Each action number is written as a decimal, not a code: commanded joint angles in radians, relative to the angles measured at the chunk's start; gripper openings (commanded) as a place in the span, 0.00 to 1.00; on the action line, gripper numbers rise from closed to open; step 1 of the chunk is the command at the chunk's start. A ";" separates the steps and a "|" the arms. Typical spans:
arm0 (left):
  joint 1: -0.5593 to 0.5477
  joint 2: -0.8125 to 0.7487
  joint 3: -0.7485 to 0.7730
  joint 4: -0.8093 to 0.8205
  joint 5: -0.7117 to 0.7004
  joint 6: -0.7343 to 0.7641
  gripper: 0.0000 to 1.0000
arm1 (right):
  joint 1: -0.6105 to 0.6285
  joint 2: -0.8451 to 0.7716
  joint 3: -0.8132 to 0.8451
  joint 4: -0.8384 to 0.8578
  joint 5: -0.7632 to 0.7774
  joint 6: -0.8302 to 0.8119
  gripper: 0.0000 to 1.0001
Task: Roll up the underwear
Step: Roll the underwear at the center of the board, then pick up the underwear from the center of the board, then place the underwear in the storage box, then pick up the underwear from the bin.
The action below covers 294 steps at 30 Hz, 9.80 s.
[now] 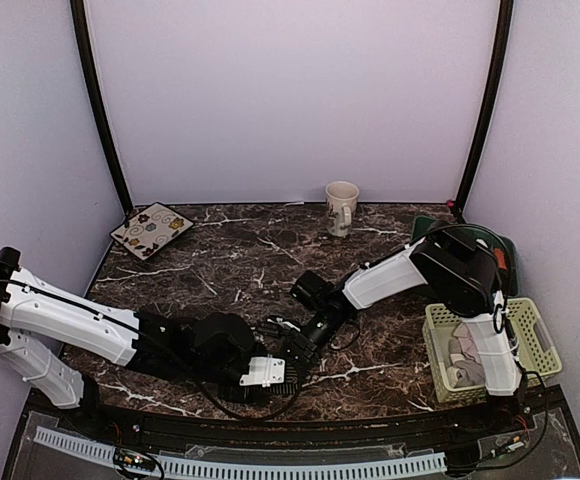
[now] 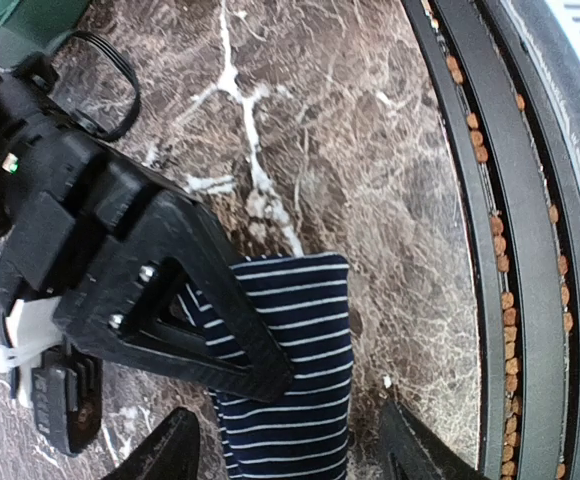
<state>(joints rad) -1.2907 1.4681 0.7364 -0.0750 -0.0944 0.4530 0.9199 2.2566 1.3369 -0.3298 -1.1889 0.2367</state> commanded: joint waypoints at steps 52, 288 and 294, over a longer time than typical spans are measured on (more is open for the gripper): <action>0.236 0.264 0.123 -0.352 0.455 0.021 0.00 | -0.092 -0.297 -0.117 0.051 0.486 -0.001 0.61; 0.994 -0.140 0.272 -0.434 0.308 -0.807 0.99 | -0.717 -1.176 -0.465 -0.077 0.821 0.202 1.00; 0.994 -0.182 0.206 -0.450 0.281 -0.827 0.99 | -0.713 -1.239 -0.539 -0.108 0.829 0.212 1.00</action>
<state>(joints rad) -0.2951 1.3289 0.9745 -0.5041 0.2020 -0.3470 0.1989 1.0569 0.8246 -0.4511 -0.3523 0.4301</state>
